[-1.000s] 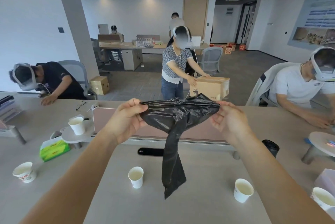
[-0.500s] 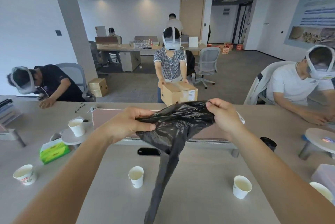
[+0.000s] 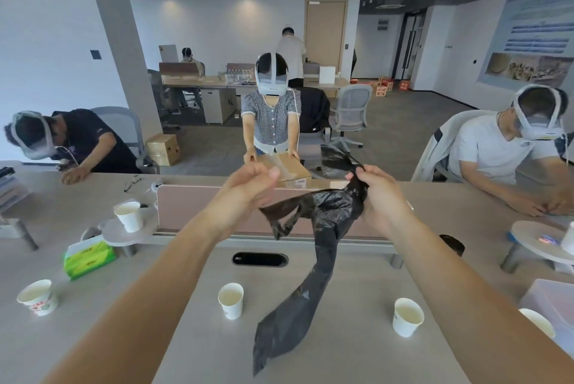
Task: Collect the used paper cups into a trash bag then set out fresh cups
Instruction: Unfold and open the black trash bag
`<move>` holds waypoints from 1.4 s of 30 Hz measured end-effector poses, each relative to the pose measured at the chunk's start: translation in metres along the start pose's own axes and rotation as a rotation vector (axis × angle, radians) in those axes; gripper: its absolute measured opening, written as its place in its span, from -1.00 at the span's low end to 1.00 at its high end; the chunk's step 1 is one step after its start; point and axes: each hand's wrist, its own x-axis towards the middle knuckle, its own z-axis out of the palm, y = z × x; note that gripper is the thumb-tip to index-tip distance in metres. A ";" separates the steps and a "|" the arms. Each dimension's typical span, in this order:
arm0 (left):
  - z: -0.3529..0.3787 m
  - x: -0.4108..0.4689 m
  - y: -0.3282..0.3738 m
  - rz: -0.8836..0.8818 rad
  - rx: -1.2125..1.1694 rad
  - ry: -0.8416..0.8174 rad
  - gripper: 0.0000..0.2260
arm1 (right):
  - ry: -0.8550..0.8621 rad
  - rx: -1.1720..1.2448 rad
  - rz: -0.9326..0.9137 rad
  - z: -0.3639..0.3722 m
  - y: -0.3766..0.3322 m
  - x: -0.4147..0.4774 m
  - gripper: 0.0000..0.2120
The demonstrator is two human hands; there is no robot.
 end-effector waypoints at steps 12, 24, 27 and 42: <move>0.047 -0.005 0.016 -0.067 0.577 -0.240 -0.64 | -0.030 -0.616 -0.529 0.025 -0.023 -0.015 -0.89; 0.004 -0.029 -0.002 -0.244 0.466 -0.300 -0.80 | 0.239 0.011 -0.146 -0.020 -0.027 -0.006 -0.71; 0.011 -0.030 0.002 -0.222 0.670 -0.384 -0.41 | 0.277 -0.032 -0.122 -0.018 -0.025 -0.005 -0.73; 0.019 -0.021 -0.001 0.431 0.891 0.125 -0.48 | -0.490 -1.410 -0.815 0.004 0.038 -0.062 -0.89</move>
